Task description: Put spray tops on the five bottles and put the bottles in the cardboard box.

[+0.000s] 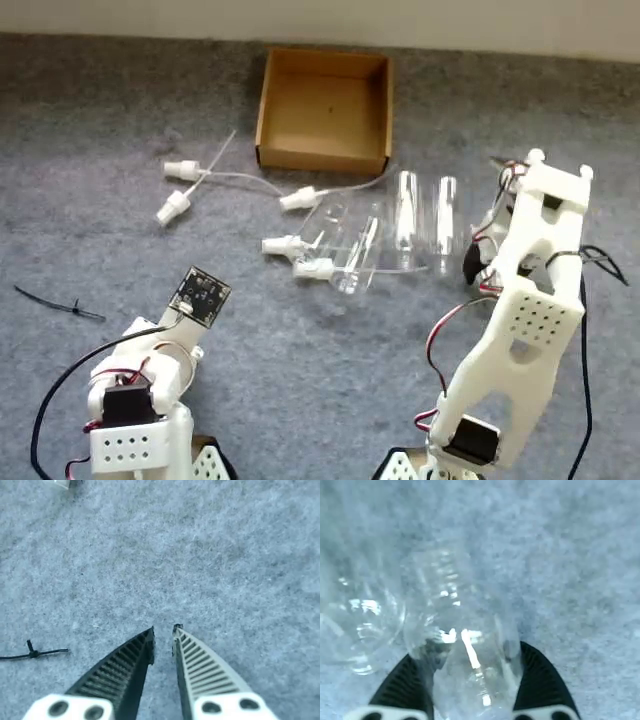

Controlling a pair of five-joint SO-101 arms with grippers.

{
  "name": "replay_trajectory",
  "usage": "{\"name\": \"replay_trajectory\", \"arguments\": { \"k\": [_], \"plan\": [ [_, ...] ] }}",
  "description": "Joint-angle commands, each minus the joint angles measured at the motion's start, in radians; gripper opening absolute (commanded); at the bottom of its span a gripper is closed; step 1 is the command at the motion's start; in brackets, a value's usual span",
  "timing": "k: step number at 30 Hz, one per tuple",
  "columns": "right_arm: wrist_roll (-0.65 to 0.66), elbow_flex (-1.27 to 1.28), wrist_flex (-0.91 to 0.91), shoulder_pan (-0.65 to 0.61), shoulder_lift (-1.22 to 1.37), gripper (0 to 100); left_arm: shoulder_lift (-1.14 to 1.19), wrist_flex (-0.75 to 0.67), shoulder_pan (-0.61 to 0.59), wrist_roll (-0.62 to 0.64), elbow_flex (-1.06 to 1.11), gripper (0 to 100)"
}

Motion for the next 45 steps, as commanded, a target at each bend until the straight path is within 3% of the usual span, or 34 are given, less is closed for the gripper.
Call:
{"name": "replay_trajectory", "arguments": {
  "k": [1,5,12,18,25,30,36,45],
  "plan": [
    [0.048,0.027,-0.024,0.048,-0.030,9.8,-0.002,-0.023,-0.008,-0.008,0.021,8],
    [0.063,0.025,-0.021,0.070,-0.033,18.1,-0.002,-0.021,-0.002,-0.008,0.021,8],
    [0.269,0.004,0.048,0.114,-0.117,18.8,-0.002,-0.021,-0.005,-0.008,0.021,8],
    [0.316,0.038,0.054,0.134,-0.272,18.8,-0.002,-0.021,-0.004,-0.006,0.021,8],
    [0.321,0.246,-0.104,0.140,-0.360,29.6,-0.002,-0.021,-0.004,-0.006,0.021,8],
    [0.316,0.374,-0.216,0.128,-0.363,29.8,-0.002,-0.021,-0.005,-0.006,0.021,8],
    [0.402,0.378,-0.150,0.157,-0.410,30.0,-0.002,-0.021,-0.005,-0.006,0.021,8],
    [0.535,0.450,-0.117,0.219,-0.704,30.0,-0.002,-0.021,-0.002,-0.006,0.021,8]
  ]
}}
